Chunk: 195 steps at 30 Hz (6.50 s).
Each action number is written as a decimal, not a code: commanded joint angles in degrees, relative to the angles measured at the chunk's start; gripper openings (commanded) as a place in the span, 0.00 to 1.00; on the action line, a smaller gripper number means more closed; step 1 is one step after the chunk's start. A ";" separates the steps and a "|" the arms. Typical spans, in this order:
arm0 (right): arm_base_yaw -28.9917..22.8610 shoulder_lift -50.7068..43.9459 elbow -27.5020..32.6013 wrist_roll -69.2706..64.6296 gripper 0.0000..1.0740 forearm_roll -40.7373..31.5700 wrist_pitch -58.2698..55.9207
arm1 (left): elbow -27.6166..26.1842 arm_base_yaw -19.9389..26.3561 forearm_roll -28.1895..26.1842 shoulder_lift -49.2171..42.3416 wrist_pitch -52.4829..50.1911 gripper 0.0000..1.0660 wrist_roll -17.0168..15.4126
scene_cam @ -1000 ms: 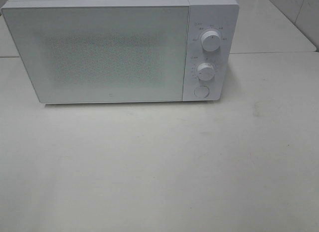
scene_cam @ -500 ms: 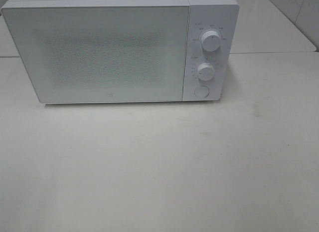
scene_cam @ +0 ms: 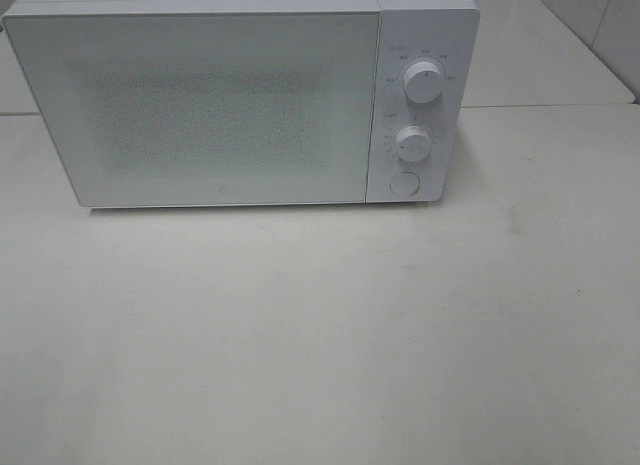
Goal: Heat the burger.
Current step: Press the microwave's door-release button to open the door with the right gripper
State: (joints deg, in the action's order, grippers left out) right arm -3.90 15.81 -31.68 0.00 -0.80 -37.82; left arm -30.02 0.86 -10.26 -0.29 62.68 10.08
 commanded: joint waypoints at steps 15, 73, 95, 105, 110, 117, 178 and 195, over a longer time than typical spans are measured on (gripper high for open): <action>0.52 20.80 -0.46 0.00 0.68 0.06 22.75 | 0.11 -0.23 -0.06 -0.97 -0.86 0.94 -0.46; -32.20 77.81 21.72 5.44 0.68 -34.49 115.22 | 0.11 -0.23 -0.06 -0.97 -0.86 0.94 -0.46; -43.66 82.62 12.43 9.40 0.67 -43.89 110.58 | 0.11 -0.23 -0.06 -0.97 -0.86 0.94 -0.46; -43.66 82.62 12.43 -14.27 0.65 -43.89 107.49 | 0.11 -0.23 -0.06 -0.97 -0.86 0.94 -0.46; -43.66 82.62 12.43 -30.83 0.58 -43.89 107.20 | 0.11 -0.23 -0.06 -0.97 -0.86 0.94 -0.46; -43.66 82.62 12.43 -56.89 0.44 -43.43 105.20 | 0.11 -0.23 -0.06 -0.97 -0.86 0.94 -0.46; -33.86 98.09 -5.44 -77.75 0.00 -37.59 96.26 | 0.11 -0.23 0.06 -0.97 -0.86 0.94 -0.46; -30.14 103.53 -13.69 -77.58 0.00 -36.90 91.85 | 0.11 -0.23 0.11 -0.97 -0.86 0.94 -0.46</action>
State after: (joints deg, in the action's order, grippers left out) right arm -34.84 118.66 -43.95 -77.98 -38.16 54.14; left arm -30.02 0.86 -10.14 -0.34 62.68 10.08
